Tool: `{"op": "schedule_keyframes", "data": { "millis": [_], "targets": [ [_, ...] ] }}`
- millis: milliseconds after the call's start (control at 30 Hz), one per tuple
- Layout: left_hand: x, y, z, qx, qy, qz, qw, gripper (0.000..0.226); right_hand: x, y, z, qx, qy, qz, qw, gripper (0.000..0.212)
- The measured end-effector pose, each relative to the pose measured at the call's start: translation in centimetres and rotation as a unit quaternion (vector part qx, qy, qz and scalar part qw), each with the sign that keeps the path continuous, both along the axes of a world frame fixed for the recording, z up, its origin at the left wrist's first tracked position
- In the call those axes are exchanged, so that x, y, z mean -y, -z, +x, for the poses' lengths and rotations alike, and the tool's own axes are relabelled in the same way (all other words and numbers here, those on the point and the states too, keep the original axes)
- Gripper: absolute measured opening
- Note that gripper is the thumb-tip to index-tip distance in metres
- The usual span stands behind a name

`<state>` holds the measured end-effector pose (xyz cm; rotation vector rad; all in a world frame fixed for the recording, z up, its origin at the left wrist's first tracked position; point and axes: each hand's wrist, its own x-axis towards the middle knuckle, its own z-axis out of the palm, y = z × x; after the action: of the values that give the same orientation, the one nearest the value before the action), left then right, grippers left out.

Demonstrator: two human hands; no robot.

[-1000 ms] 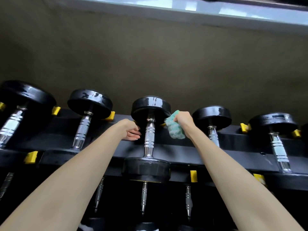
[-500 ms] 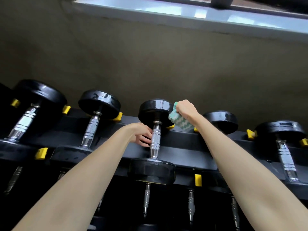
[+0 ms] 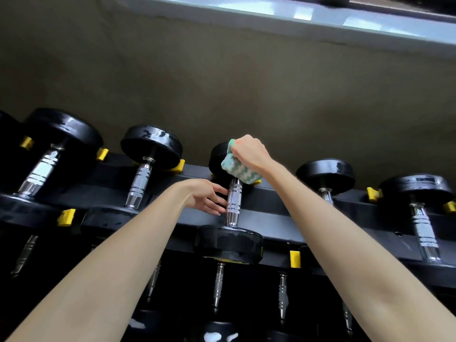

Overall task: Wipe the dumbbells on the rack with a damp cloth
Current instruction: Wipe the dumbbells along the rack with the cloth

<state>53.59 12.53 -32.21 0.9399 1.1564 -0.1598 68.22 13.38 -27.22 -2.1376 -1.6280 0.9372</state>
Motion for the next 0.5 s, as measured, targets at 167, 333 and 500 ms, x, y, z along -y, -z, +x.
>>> {"op": "schedule_keyframes", "data": {
  "millis": [167,333,500],
  "targets": [
    [0.2,0.6,-0.8,-0.012,0.017,-0.013,1.000,0.046,2.5,1.4,1.0,-0.056,-0.045,-0.014,0.997,0.038],
    [0.6,1.1,-1.5,-0.034,0.047,-0.026,0.998,0.049,4.0,3.7,0.9,-0.092,-0.030,-0.057,0.994,0.037],
    [1.1,0.9,-1.9,-0.056,0.035,-0.034,0.997,0.044,5.4,3.5,0.0,-0.088,-0.085,-0.123,0.985,0.037]
  ]
}}
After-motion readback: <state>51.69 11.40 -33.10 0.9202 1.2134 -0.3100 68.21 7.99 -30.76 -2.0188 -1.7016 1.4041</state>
